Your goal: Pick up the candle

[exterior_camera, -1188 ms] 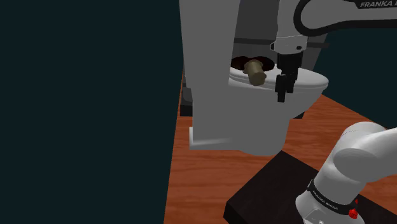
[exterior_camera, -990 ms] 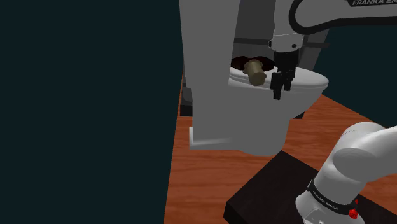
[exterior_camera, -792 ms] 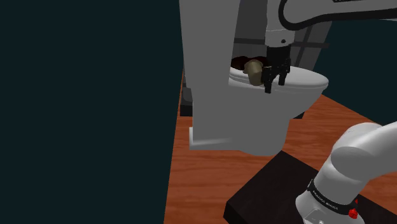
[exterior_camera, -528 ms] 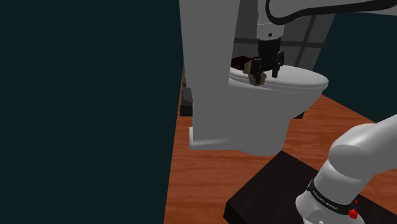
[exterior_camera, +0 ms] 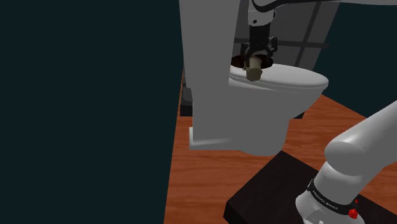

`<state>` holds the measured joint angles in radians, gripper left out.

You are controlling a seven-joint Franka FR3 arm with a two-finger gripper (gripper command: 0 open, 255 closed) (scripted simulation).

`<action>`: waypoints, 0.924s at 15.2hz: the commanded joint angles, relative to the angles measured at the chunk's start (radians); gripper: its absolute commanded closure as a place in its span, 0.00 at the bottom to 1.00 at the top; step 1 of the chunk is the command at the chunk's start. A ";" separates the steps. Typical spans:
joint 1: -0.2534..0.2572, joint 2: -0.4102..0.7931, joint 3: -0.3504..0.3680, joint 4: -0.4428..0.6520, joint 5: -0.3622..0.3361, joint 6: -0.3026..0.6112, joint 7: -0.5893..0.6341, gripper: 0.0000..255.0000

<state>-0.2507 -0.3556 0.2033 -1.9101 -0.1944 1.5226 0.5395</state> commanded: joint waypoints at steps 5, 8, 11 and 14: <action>-0.007 0.010 0.003 -0.048 -0.008 0.062 0.047 0.00; -0.006 0.004 0.003 -0.089 -0.007 0.096 0.053 0.00; -0.006 0.005 0.004 -0.087 -0.007 0.095 0.055 1.00; -0.006 0.005 0.004 -0.087 -0.007 0.095 0.055 1.00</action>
<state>-0.2565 -0.3508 0.2073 -1.9941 -0.2017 1.6189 0.5945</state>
